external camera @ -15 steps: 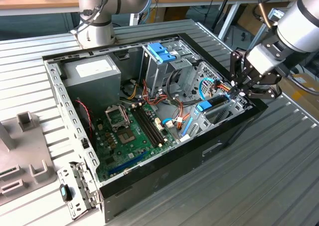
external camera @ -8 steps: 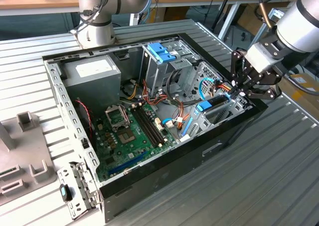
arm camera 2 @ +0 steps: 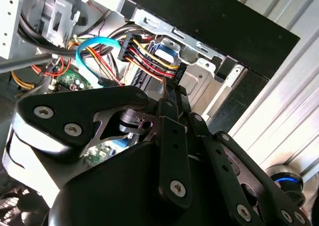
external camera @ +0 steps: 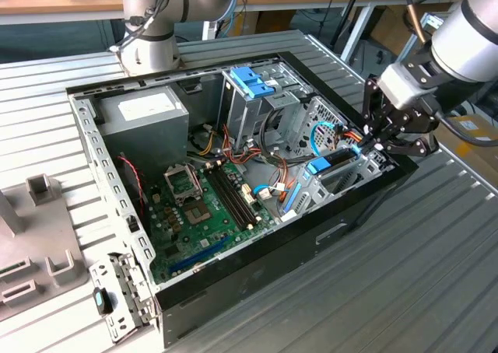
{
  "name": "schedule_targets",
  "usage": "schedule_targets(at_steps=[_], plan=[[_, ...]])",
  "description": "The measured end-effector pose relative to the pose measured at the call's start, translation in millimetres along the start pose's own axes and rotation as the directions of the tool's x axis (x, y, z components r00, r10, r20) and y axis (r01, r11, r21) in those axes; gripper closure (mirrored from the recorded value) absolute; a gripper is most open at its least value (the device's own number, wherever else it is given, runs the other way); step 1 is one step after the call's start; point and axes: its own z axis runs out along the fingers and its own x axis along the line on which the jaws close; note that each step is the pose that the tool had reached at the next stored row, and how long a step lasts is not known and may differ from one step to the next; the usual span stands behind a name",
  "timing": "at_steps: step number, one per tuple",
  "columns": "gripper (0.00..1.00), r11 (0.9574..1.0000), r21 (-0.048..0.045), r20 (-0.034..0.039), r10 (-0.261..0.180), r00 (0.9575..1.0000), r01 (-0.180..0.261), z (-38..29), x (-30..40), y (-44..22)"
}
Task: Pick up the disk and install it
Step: 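Insert the first disk wire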
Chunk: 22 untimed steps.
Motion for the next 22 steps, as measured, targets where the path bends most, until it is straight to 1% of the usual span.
schedule_targets(at_steps=[4, 7, 10, 12, 16, 17, 18, 19, 20, 22], plan=[[0.84, 0.9992, 0.0075, -0.0032, 0.039, 0.9992, -0.039, 0.1, 0.0, 0.0], [0.84, 0.9973, 0.0141, -0.0054, 0.072, 0.9974, -0.072, 0.2, 0.0, 0.0], [0.84, 0.9925, 0.0238, -0.0086, 0.121, 0.9927, -0.120, 0.4, 0.1, 0.0], [0.84, 0.9896, 0.0280, -0.0098, 0.141, 0.9899, -0.141, 0.5, 0.1, 0.1], [0.84, 0.9824, 0.0368, -0.0121, 0.184, 0.9829, -0.183, 0.7, 0.1, 0.0], [0.84, 0.9816, 0.0376, -0.0123, 0.188, 0.9821, -0.187, 0.7, 0.2, 0.1], [0.84, 0.9816, 0.0376, -0.0123, 0.188, 0.9821, -0.187, 0.7, 0.2, 0.1], [0.84, 0.9825, 0.0372, -0.0141, 0.183, 0.9830, -0.182, 0.7, 0.1, 0.2], [0.84, 0.9847, 0.0354, -0.0158, 0.171, 0.9851, -0.171, 0.6, 0.2, 0.3], [0.84, 0.9926, 0.0257, -0.0185, 0.119, 0.9927, -0.118, 0.6, 0.1, 0.4]])
